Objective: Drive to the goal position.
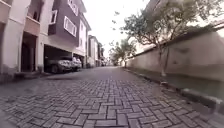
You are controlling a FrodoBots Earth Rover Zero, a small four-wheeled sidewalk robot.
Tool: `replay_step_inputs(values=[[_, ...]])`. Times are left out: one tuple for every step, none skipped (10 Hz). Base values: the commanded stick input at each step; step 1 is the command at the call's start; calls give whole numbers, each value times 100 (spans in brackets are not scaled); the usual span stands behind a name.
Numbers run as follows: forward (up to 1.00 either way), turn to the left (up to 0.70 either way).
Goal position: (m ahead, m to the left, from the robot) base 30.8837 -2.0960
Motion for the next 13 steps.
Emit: replay_step_inputs(values=[[69, 3], [69, 3], [69, 3], [69, 3], [69, 3], [69, 3], [69, 3], [69, 3], [69, 3], [69, 3], [69, 3], [69, 3], [69, 3]])
